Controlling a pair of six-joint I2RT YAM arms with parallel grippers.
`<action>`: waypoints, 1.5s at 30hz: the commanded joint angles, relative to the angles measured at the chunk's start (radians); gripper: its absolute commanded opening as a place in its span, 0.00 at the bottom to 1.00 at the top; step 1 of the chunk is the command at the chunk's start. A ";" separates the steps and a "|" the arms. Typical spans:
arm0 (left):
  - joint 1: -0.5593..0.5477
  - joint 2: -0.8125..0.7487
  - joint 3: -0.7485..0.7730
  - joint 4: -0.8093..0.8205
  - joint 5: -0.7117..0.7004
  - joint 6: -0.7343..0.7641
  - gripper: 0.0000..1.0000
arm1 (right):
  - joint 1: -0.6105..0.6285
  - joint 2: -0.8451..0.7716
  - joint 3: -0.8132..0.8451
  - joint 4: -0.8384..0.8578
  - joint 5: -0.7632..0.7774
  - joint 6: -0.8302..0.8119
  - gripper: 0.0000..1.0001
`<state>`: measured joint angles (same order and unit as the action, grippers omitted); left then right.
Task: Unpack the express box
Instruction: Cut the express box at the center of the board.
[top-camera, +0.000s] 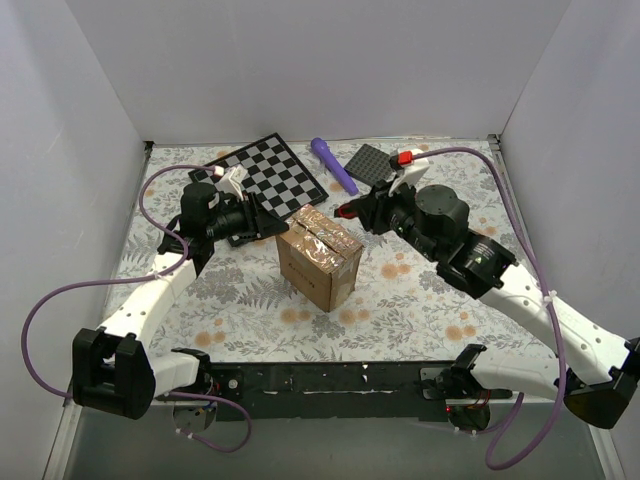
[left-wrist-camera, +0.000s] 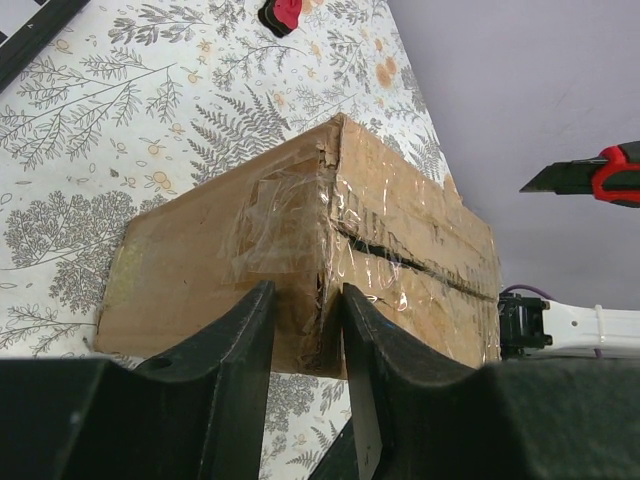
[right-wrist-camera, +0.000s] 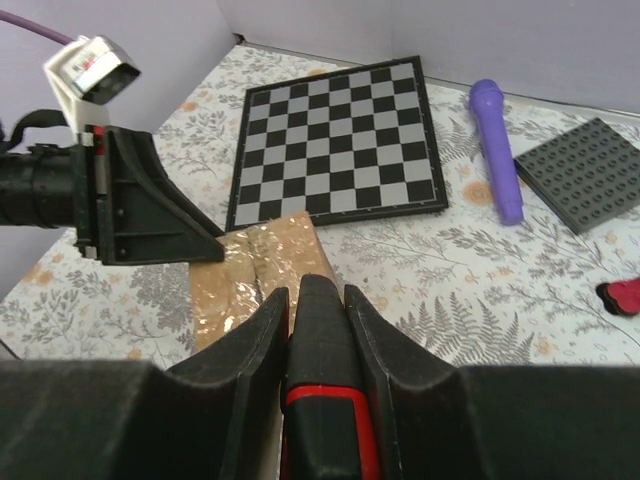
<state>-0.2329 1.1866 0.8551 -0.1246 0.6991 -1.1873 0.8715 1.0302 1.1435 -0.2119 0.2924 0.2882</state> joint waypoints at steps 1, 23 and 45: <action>-0.006 -0.012 -0.033 -0.015 0.069 -0.006 0.04 | 0.023 0.062 0.111 0.046 -0.082 -0.029 0.01; -0.006 -0.033 -0.082 0.042 0.091 -0.034 0.00 | 0.127 0.274 0.171 0.238 -0.035 -0.265 0.01; -0.006 -0.045 -0.091 0.049 0.096 -0.038 0.00 | 0.150 0.350 0.147 0.290 0.010 -0.320 0.01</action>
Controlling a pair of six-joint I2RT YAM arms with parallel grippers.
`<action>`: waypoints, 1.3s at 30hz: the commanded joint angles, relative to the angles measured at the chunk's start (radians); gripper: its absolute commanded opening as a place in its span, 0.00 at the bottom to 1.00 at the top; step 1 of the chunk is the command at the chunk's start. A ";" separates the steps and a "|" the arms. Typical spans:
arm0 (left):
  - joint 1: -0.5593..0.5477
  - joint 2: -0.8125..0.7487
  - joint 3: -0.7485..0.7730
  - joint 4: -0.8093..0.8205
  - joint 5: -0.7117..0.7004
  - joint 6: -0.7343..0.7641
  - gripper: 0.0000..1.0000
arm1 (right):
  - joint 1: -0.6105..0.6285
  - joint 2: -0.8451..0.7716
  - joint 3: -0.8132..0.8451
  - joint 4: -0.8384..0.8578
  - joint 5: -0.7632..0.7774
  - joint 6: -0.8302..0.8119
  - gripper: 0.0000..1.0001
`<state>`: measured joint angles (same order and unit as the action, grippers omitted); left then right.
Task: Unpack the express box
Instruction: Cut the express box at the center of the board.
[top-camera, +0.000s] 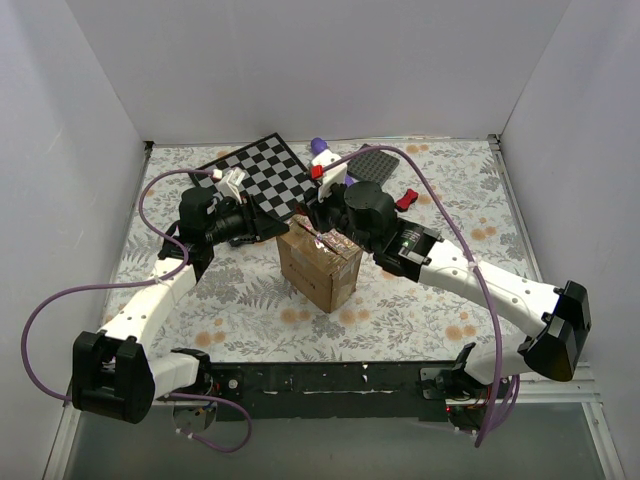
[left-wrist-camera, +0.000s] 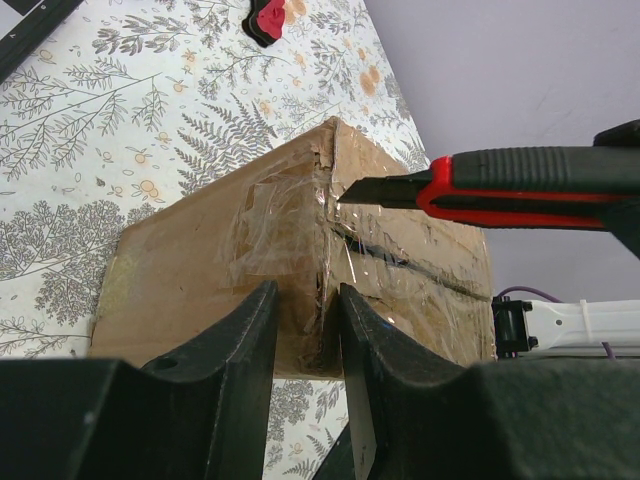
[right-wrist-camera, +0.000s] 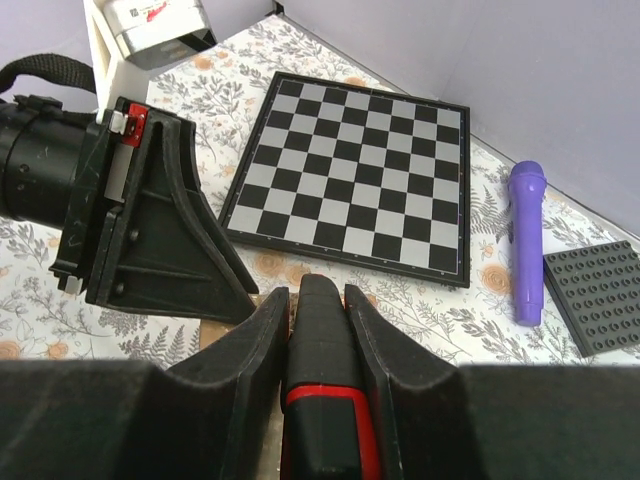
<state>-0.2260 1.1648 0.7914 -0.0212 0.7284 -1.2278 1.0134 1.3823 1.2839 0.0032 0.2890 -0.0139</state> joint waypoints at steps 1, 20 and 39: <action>-0.013 -0.025 -0.029 -0.054 0.066 0.001 0.00 | 0.008 -0.002 0.009 0.070 0.010 -0.020 0.01; -0.013 -0.031 -0.037 -0.045 0.069 -0.007 0.00 | 0.021 -0.008 -0.001 0.072 -0.001 -0.006 0.01; -0.013 -0.034 -0.037 -0.037 0.071 -0.018 0.00 | 0.027 -0.005 -0.009 -0.029 0.001 0.000 0.01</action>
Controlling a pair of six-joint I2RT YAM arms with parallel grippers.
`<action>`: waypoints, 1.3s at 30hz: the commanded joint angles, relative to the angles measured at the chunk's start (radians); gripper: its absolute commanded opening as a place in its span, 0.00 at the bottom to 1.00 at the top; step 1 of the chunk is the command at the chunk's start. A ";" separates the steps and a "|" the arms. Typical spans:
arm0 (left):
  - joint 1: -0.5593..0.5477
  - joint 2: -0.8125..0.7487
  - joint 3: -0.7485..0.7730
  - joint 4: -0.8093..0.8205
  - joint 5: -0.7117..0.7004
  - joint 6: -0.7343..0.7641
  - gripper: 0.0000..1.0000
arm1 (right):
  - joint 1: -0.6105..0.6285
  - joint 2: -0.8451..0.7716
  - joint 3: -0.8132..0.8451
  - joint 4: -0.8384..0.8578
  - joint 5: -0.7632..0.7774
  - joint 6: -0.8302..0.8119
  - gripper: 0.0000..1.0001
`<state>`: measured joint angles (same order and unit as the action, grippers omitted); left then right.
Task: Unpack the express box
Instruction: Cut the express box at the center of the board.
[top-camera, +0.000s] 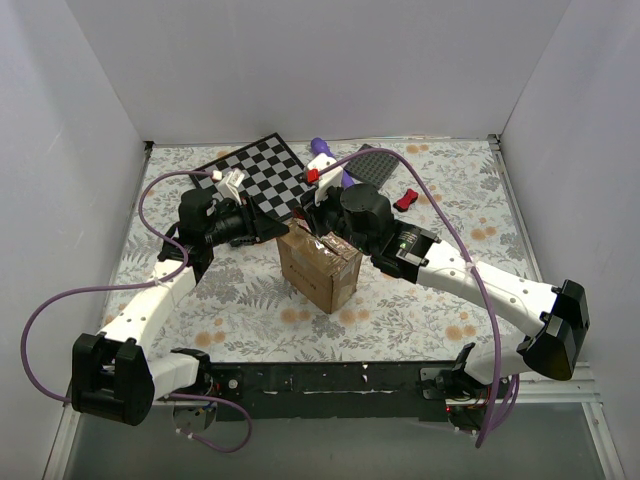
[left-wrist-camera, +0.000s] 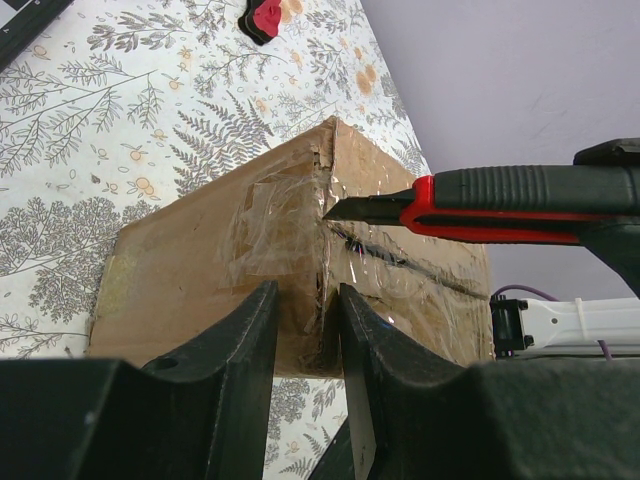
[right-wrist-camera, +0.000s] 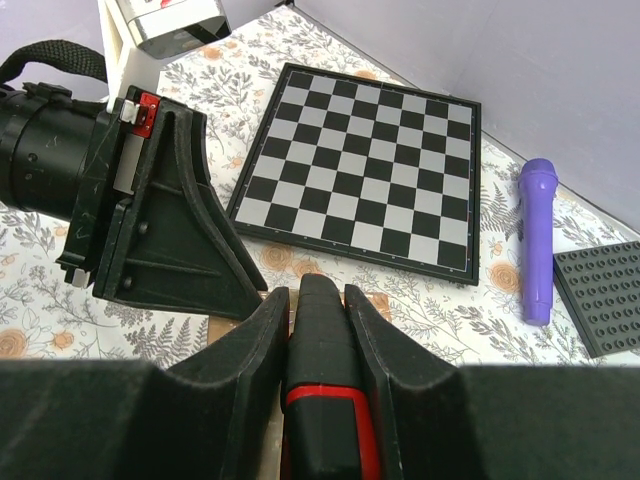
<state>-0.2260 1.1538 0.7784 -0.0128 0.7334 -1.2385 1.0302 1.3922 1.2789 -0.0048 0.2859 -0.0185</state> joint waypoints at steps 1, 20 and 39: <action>-0.013 -0.023 -0.022 -0.044 0.066 -0.007 0.00 | 0.010 -0.018 -0.006 -0.026 0.002 0.006 0.01; -0.013 -0.020 -0.028 -0.032 0.061 -0.027 0.00 | 0.018 -0.081 -0.066 -0.081 0.013 0.041 0.01; -0.013 0.000 -0.022 -0.039 0.061 -0.056 0.32 | 0.037 -0.038 0.022 -0.004 0.108 0.052 0.01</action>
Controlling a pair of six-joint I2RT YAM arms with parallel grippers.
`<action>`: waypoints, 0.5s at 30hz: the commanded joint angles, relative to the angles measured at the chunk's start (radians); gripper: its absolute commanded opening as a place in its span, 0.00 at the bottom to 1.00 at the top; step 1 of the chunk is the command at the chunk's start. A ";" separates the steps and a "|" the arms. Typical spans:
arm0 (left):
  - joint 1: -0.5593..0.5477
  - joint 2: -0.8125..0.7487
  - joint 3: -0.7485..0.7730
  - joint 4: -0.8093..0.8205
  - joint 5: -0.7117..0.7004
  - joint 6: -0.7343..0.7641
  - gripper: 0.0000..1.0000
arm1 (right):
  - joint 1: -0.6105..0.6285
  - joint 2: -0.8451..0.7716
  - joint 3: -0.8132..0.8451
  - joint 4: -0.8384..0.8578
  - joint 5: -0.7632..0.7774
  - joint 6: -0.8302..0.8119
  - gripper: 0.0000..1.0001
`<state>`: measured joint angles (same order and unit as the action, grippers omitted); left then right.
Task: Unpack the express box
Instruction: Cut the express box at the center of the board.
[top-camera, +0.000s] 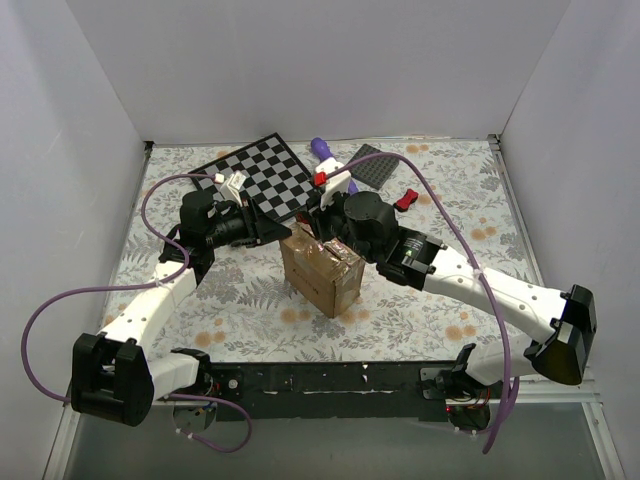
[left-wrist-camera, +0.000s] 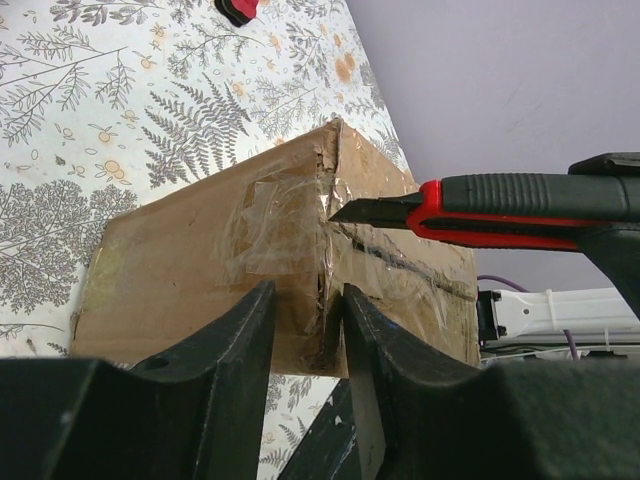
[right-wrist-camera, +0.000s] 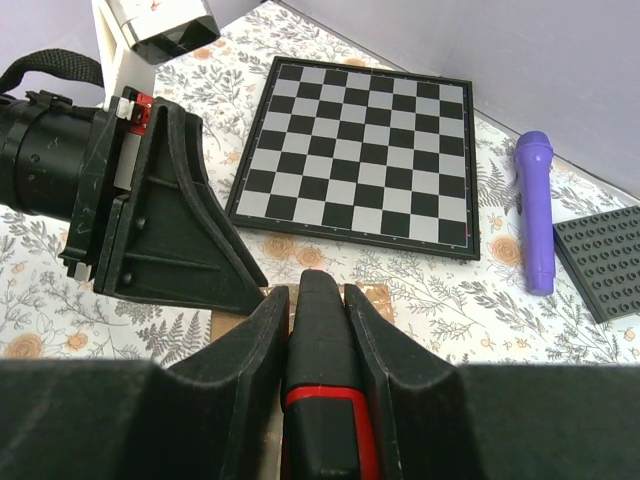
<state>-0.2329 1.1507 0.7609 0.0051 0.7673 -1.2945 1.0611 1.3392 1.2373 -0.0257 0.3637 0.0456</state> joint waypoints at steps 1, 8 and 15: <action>-0.006 0.000 -0.006 -0.059 0.026 0.000 0.36 | 0.007 0.018 0.070 0.017 0.032 -0.012 0.01; -0.006 -0.006 -0.006 -0.071 0.036 -0.002 0.45 | 0.008 0.023 0.071 0.017 0.034 -0.020 0.01; -0.006 -0.005 -0.023 -0.048 0.061 -0.008 0.07 | 0.007 0.026 0.074 0.017 0.027 -0.024 0.01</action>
<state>-0.2314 1.1507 0.7609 -0.0105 0.7780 -1.3033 1.0626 1.3594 1.2568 -0.0360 0.3725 0.0376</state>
